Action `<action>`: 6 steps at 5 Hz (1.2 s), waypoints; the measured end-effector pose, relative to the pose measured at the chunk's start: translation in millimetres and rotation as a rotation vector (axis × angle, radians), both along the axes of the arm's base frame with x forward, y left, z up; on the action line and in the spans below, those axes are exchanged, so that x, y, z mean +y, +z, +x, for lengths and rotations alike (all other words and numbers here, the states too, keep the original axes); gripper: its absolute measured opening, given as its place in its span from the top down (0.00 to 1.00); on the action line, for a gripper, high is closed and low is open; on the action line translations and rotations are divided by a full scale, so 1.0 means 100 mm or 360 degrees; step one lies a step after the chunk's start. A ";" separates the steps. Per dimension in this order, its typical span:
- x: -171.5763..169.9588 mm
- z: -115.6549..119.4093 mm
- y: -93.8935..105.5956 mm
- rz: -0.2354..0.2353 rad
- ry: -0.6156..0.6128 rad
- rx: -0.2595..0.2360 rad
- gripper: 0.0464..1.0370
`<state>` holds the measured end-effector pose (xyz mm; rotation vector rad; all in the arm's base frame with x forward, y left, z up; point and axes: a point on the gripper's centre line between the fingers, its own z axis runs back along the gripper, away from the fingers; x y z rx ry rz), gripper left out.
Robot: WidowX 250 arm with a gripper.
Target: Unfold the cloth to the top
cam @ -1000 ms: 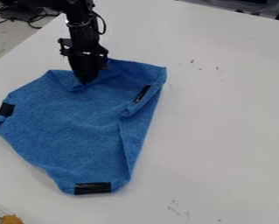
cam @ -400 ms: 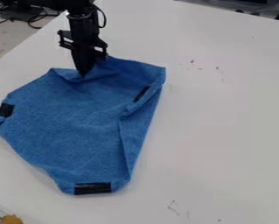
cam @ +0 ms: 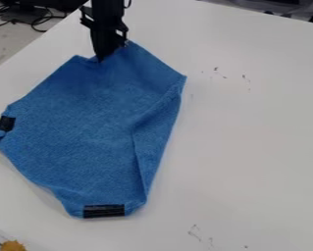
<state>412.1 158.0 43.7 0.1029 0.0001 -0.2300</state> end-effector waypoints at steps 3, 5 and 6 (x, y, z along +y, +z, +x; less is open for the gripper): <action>0.18 0.34 -0.30 -0.0068 -0.0212 0.0070 0.78; 0.20 0.41 -0.11 0.0068 -0.0229 0.0075 0.21; 0.23 0.52 -0.01 0.0081 -0.0257 -0.0013 0.03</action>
